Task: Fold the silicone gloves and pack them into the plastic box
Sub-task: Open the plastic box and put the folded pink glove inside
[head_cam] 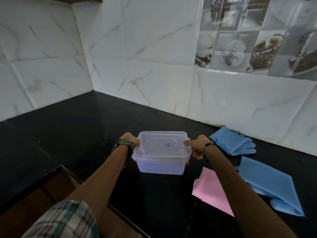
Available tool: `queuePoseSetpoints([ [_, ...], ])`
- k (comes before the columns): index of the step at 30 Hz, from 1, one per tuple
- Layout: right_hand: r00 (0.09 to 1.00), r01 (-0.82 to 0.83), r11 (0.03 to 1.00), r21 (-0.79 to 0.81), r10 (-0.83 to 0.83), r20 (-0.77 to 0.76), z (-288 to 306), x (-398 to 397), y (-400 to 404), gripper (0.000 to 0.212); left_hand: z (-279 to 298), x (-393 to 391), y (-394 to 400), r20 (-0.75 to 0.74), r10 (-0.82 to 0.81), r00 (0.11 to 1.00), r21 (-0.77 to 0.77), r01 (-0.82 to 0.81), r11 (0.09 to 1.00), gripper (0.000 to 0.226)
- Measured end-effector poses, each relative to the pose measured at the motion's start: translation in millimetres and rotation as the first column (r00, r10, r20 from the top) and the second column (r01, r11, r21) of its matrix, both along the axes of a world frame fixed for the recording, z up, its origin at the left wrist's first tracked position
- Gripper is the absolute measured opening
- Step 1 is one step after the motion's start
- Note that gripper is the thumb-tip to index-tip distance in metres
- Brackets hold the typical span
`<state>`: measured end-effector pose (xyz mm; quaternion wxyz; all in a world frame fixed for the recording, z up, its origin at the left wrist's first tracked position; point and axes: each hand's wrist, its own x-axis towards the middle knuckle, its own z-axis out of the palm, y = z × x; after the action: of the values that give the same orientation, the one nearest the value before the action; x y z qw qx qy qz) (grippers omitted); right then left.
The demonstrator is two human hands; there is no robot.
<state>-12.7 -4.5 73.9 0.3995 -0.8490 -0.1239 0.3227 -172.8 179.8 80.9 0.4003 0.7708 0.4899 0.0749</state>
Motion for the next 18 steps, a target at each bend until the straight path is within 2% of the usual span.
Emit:
queuePoseSetpoints([
  [3, 0.999, 0.026, 1.0, 0.01, -0.026, -0.038, 2, 0, -5, 0.023, -1, 4, 0, -0.001, -0.025, 1.0, -0.001, 0.025, 1.0, 0.013],
  [8, 0.991, 0.049, 0.999, 0.002, -0.049, -0.121, -1, 0, -13, 0.025, -2, 11, 8, 0.049, -0.038, 0.998, -0.085, 0.042, 0.996, 0.03],
  [14, 0.993, 0.022, 0.996, -0.087, -0.031, -0.111, 2, 3, -9, 0.026, 2, 18, 18, 0.038, -0.043, 0.998, -0.137, 0.048, 0.989, 0.032],
  [18, 0.984, 0.016, 0.992, -0.124, -0.038, -0.172, 4, 5, -8, 0.027, 3, 17, 23, 0.051, -0.034, 0.998, -0.284, 0.047, 0.958, 0.006],
])
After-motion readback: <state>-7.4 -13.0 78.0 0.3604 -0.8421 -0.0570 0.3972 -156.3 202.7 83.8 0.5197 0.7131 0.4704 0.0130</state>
